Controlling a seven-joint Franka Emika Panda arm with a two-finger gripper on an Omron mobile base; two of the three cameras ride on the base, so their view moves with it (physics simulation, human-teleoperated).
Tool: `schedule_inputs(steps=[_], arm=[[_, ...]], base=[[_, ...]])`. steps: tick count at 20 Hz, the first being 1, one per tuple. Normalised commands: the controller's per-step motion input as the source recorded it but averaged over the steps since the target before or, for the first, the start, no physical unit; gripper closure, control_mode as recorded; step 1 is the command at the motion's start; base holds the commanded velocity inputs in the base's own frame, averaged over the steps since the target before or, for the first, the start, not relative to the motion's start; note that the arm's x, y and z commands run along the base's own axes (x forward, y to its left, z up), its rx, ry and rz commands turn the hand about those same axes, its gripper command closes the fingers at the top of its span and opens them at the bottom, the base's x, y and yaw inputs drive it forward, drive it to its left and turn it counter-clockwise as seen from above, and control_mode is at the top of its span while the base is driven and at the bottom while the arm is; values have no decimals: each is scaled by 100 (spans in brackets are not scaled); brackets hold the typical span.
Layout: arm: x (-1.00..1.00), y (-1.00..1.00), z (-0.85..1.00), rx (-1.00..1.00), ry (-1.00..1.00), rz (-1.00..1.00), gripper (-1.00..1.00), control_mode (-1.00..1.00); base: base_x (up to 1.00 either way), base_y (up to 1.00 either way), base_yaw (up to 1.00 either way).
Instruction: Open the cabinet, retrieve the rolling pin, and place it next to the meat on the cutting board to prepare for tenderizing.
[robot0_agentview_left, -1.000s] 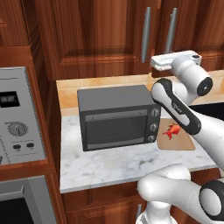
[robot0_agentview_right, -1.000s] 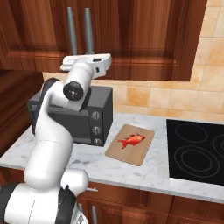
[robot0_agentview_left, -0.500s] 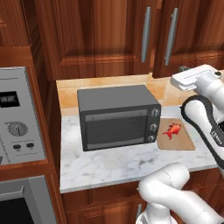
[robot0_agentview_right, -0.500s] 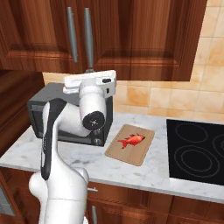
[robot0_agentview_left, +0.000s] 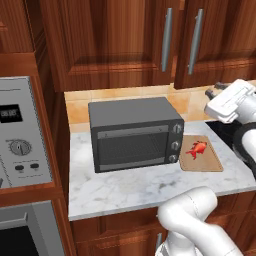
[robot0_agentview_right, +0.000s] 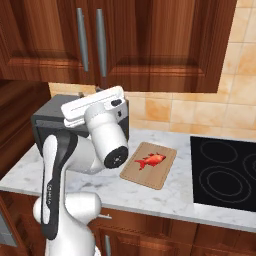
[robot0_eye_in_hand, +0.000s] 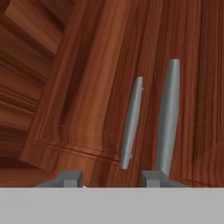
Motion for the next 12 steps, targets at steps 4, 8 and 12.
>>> schedule_inputs(steps=[4,8,12], arm=[[-36,37,19,-14,-19,5,-100,-100],[-11,34,21,-23,-16,1,-100,-100],[0,44,16,-29,-9,-3,-100,-100]], base=[[0,0,0],[0,0,0],[0,0,0]])
